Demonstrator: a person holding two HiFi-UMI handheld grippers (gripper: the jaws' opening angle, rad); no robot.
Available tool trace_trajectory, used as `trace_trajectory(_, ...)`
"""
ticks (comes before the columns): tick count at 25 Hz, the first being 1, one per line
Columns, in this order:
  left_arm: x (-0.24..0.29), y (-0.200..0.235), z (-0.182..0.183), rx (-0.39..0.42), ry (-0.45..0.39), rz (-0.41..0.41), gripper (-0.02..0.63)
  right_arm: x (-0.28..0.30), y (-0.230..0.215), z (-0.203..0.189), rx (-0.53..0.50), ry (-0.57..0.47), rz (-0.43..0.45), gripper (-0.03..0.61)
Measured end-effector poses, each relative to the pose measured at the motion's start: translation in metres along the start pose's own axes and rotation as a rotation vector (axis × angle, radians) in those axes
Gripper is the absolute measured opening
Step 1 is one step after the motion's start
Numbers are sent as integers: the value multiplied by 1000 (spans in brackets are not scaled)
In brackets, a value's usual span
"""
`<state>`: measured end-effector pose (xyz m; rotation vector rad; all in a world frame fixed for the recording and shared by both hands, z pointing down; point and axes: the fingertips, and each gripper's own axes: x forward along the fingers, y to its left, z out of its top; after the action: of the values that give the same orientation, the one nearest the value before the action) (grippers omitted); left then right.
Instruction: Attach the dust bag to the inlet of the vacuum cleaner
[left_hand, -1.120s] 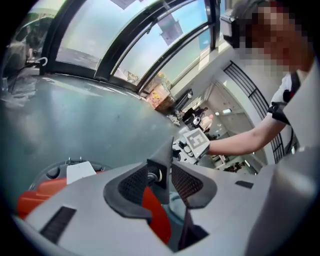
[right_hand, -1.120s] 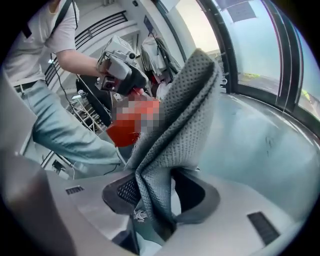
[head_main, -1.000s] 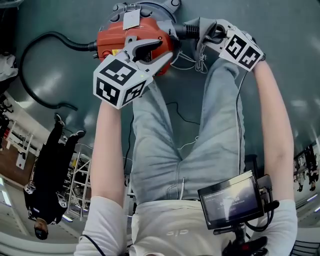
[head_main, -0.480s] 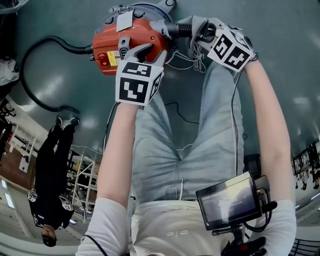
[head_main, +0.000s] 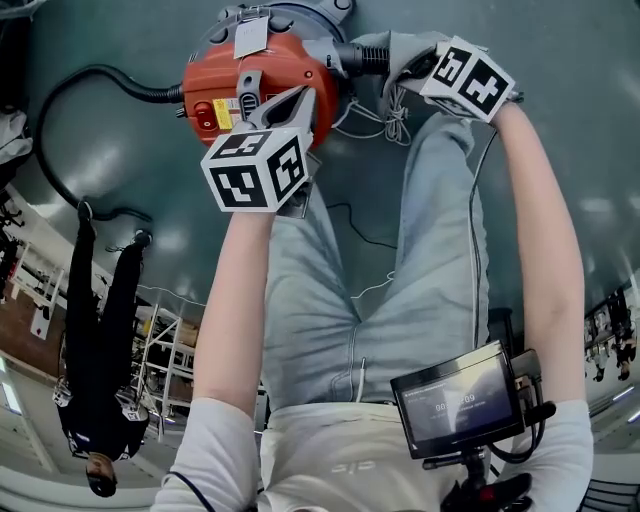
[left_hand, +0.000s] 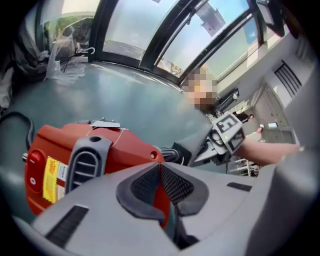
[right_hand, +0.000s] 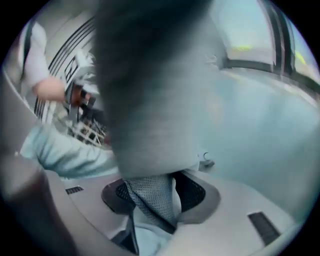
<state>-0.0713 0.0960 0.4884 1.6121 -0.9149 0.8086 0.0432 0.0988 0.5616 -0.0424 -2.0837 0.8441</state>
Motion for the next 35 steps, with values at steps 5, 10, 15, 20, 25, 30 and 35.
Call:
trace_trajectory(5,5,-14,0,79,26,-71,6,-14,4,9,-125,-45,-84,163)
trace_trajectory(10,7,-20,-8,130,50,-87,6,-7,10,2,-360,89,-183,163)
trace_trajectory(15,9,-22,-13,114,59,-150,6,-6,6,-6,-161,199,-27,170)
trace_trajectory(20,8,-21,-9,36,58,-244,6,-2,-5,-16,-410,282,-190,173)
trace_trajectory(25,8,-32,-10,112,15,-249,6,4,-2,-25,-232,190,-87,173)
trace_trajectory(30,5,-33,-3,89,12,-289,6,-2,2,-11,-86,84,-9,178)
trace_trajectory(35,5,-37,-4,107,17,-295,6,-7,-1,-10,-567,193,-432,204)
